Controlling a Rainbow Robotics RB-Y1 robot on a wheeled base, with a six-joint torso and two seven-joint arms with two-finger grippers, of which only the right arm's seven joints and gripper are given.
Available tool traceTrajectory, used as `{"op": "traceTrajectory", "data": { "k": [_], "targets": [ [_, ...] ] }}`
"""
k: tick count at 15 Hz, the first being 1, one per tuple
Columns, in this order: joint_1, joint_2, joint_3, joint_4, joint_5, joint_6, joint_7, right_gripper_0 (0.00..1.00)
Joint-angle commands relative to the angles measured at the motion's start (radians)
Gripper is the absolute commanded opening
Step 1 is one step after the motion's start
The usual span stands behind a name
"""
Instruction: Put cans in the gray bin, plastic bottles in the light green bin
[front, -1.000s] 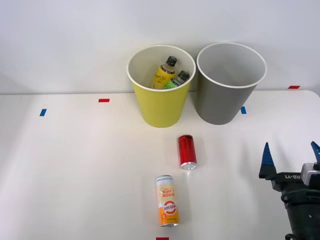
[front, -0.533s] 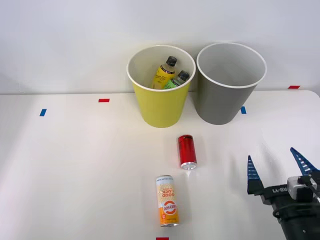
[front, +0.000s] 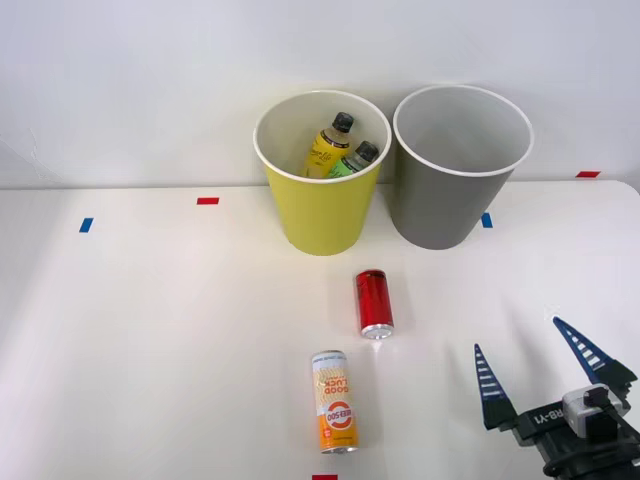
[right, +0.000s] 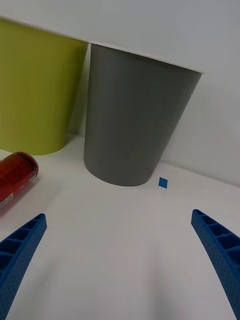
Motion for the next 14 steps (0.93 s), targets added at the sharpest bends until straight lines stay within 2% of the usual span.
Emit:
{"op": "traceTrajectory", "data": {
  "k": [1,5,7,14],
  "targets": [
    [0.019,0.005,0.001,-0.001,0.01,-0.009,-0.102,1.0],
    [0.057,0.02,0.018,-0.001,0.013,-0.015,-0.242,1.0],
    [0.097,0.051,0.021,-0.001,0.013,-0.015,-0.308,1.0],
    [0.192,0.113,0.056,-0.001,-0.074,-0.009,-0.346,1.0]
  ]
}}
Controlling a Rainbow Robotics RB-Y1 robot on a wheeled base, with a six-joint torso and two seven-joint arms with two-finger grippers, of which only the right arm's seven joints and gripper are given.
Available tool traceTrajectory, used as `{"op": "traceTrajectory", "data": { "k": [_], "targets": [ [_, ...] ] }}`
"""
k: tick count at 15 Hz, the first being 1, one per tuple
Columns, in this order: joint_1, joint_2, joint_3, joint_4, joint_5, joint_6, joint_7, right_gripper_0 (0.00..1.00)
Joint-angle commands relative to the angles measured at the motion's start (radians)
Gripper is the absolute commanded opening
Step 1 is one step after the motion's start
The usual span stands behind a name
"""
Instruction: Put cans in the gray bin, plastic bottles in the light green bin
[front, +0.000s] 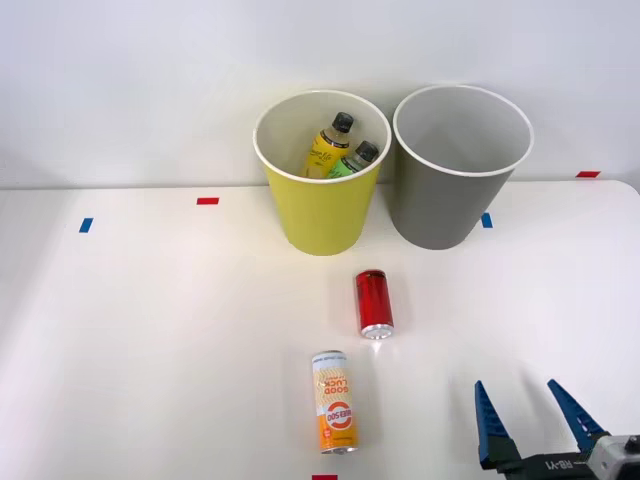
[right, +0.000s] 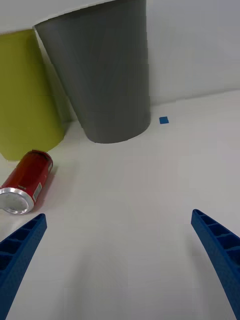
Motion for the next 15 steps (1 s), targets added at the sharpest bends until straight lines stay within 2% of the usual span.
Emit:
{"op": "traceTrajectory", "data": {
  "k": [1,6,10,15],
  "targets": [
    [0.047,0.009,0.027,0.0,-0.072,0.01,-0.018,1.0],
    [0.064,0.009,0.044,0.0,-0.116,0.002,0.015,1.0],
    [0.054,-0.004,0.044,0.0,-0.207,-0.001,0.22,1.0],
    [0.057,-0.047,0.066,0.0,-0.319,-0.001,0.384,1.0]
  ]
}}
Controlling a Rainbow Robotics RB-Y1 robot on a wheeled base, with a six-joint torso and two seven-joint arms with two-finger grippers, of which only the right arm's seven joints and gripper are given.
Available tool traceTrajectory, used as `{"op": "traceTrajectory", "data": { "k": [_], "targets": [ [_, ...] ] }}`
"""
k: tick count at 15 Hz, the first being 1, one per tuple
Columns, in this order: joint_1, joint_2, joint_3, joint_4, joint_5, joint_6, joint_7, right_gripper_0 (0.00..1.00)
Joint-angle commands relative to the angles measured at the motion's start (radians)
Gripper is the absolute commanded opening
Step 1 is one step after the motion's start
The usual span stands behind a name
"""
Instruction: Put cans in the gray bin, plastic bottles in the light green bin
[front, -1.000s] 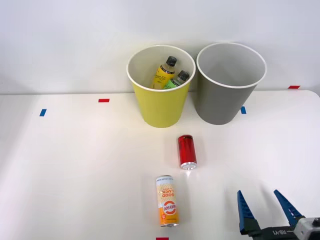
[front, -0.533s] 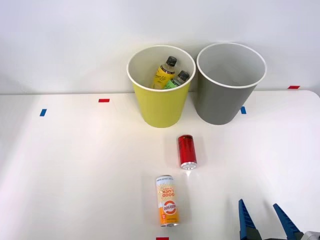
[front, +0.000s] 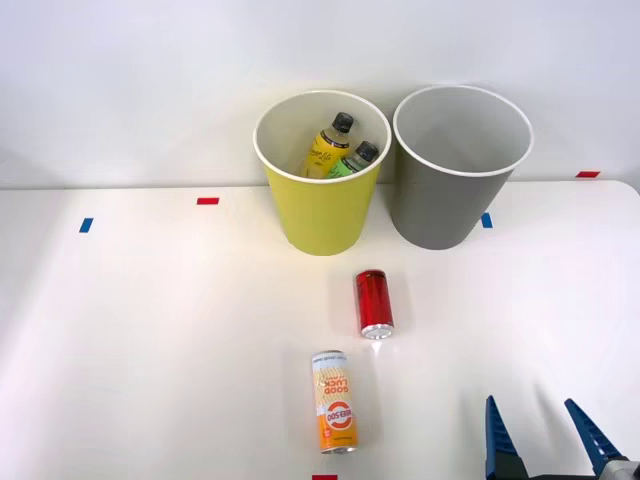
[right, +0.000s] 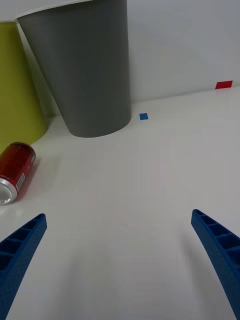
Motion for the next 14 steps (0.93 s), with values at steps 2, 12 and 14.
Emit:
{"op": "traceTrajectory", "data": {
  "k": [2,12,14],
  "targets": [
    [0.012,-0.031,0.026,0.0,-0.063,0.0,0.063,1.0],
    [0.024,-0.029,0.026,0.0,-0.065,0.0,0.063,1.0],
    [0.024,-0.029,0.026,0.0,-0.065,0.0,0.063,1.0]
  ]
}}
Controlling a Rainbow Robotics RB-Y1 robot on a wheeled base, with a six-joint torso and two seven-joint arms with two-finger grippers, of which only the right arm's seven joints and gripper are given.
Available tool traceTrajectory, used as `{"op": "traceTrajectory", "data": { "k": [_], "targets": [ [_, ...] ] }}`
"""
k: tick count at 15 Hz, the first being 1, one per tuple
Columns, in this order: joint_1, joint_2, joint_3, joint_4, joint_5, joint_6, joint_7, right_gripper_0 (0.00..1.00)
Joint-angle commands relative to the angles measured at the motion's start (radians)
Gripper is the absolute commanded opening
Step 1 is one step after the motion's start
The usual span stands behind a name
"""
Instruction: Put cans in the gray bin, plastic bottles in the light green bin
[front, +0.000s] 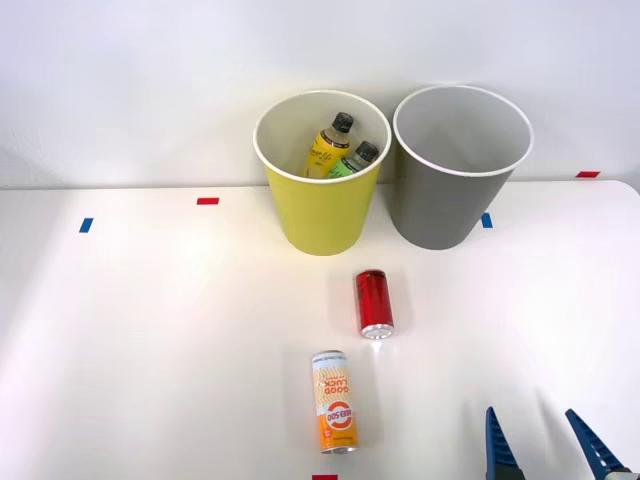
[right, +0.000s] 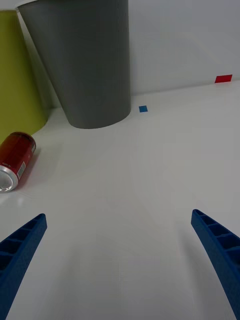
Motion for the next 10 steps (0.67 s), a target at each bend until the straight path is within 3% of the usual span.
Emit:
{"op": "traceTrajectory", "data": {
  "k": [1,10],
  "targets": [
    [0.0,0.0,0.0,0.0,0.0,0.0,0.0,1.0],
    [0.0,0.0,0.0,0.0,0.0,0.0,0.0,1.0]
  ]
}}
